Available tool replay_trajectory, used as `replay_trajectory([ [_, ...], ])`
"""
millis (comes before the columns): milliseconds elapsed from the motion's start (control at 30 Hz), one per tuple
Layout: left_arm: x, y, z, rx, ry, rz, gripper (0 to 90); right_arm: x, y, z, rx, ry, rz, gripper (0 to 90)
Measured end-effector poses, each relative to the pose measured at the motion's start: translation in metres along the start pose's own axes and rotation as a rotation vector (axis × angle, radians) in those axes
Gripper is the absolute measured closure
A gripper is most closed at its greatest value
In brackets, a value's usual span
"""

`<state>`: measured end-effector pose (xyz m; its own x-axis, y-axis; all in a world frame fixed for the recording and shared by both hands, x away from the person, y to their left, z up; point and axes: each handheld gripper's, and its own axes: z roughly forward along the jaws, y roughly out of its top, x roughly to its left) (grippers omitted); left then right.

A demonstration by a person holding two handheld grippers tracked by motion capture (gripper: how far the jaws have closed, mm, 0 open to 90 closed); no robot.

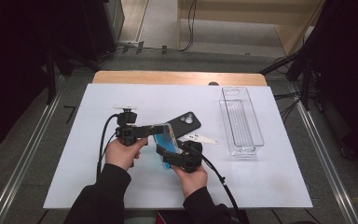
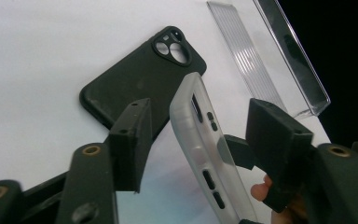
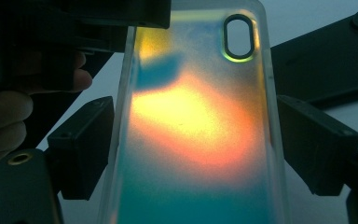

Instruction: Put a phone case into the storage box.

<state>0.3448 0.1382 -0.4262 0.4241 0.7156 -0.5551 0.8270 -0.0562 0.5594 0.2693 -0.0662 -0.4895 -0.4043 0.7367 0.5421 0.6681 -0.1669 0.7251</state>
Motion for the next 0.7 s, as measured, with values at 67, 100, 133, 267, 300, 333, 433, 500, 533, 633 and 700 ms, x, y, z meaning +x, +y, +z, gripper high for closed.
replay_trajectory([
  [67,0.0000,0.0003,0.0010,-0.015,0.003,-0.006,47.5,0.0001,0.0001,-0.0002,-0.004,0.005,0.001,14.4],
  [100,0.0001,0.0005,0.0016,-0.018,0.006,-0.007,47.5,0.0003,0.0001,-0.0002,-0.010,0.006,0.000,14.4],
  [133,0.0001,0.0008,0.0026,-0.021,0.011,-0.016,51.7,0.0010,0.0000,-0.0012,-0.015,0.007,0.004,14.4],
  [267,0.0011,0.0007,0.0039,-0.025,-0.009,-0.042,62.4,0.0015,-0.0010,-0.0020,-0.031,0.007,0.000,14.4],
  [300,0.0012,0.0006,0.0045,-0.024,-0.013,-0.045,66.4,0.0014,-0.0015,-0.0018,-0.034,0.008,0.000,14.4],
  [333,0.0013,0.0006,0.0052,-0.018,-0.020,-0.050,71.7,0.0015,-0.0026,-0.0014,-0.029,0.004,0.002,14.4],
  [433,0.0011,0.0006,0.0056,-0.013,-0.031,-0.059,76.0,0.0011,-0.0034,-0.0010,-0.027,0.004,-0.001,14.4],
  [500,0.0014,0.0011,0.0053,-0.016,-0.048,-0.078,77.4,0.0004,-0.0036,-0.0006,-0.027,0.004,-0.005,14.4],
  [533,0.0020,0.0011,0.0050,-0.019,-0.056,-0.079,77.7,0.0004,-0.0036,-0.0006,-0.030,0.002,-0.010,14.4],
  [633,0.0042,0.0015,0.0044,-0.019,-0.085,-0.100,78.8,0.0000,-0.0031,-0.0006,-0.039,0.001,-0.033,14.3],
  [700,0.0052,0.0016,0.0038,-0.020,-0.092,-0.107,79.0,0.0000,-0.0030,-0.0005,-0.040,0.001,-0.039,14.3],
])
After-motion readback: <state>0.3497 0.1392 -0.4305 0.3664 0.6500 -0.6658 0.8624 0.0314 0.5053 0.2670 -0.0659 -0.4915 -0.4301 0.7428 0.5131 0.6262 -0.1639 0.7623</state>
